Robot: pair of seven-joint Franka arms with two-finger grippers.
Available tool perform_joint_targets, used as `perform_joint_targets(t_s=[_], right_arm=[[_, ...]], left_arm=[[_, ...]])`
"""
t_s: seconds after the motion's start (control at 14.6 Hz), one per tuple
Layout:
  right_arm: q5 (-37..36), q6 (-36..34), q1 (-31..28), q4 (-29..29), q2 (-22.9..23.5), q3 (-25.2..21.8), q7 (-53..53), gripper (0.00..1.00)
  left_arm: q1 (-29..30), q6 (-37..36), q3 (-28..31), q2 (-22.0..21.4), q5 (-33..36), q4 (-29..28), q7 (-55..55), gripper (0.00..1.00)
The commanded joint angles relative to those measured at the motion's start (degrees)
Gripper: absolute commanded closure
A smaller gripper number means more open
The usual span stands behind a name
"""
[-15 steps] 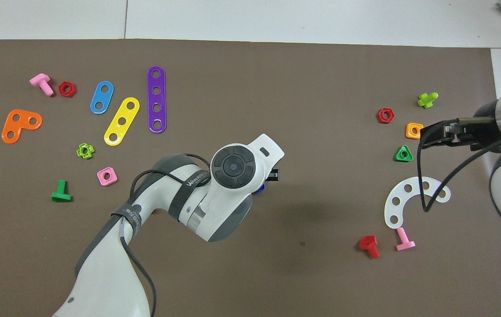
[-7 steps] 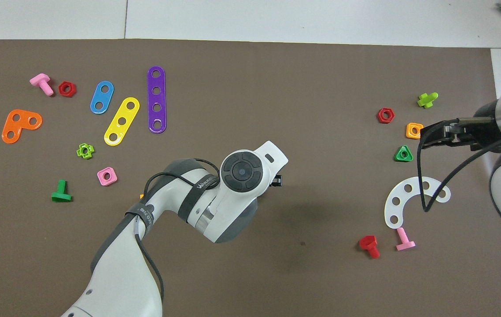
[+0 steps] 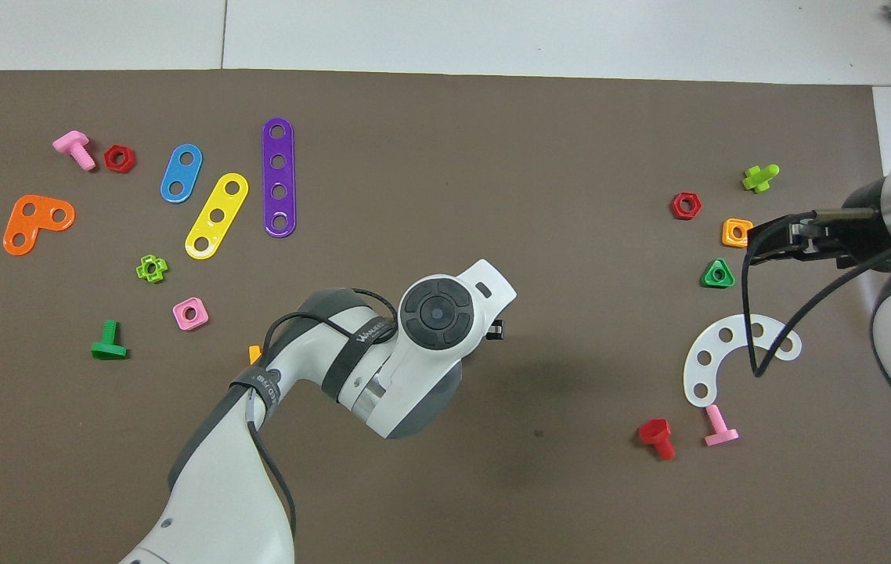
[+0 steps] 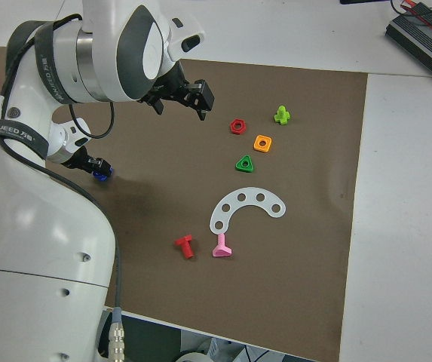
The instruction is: Unscrew and place screws in storage area
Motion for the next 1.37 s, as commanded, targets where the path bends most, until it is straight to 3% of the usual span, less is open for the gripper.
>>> perform_joint_targets(t_s=[0.0, 0.2, 0.68, 1.02, 1.3], right_arm=[[1.0, -0.4, -0.7, -0.6, -0.7, 0.3, -1.2, 0.0], [1.1, -0.4, -0.8, -0.6, -0.7, 0.3, -1.2, 0.0], [1.1, -0.6, -0.9, -0.6, -0.8, 0.1, -1.3, 0.0], [1.0, -0.4, -0.7, -0.6, -0.7, 0.2, -1.4, 0.0], [1.0, -0.3, -0.3, -0.7, -0.8, 0.2, -1.3, 0.0]], left_arm=[[-1.1, 0.4, 1.0, -0.8, 0.2, -1.0, -0.6, 0.39], [-1.1, 0.4, 1.0, -0.8, 0.2, -1.0, -0.6, 0.45], [-1.0, 0.4, 0.9, -0.7, -0.1, -0.8, -0.6, 0.71], [-0.9, -0.2, 0.9, -0.6, -0.9, 0.5, -0.7, 0.79], [-0.9, -4.9, 0.9, -0.4, -1.0, 3.8, -0.8, 0.8]])
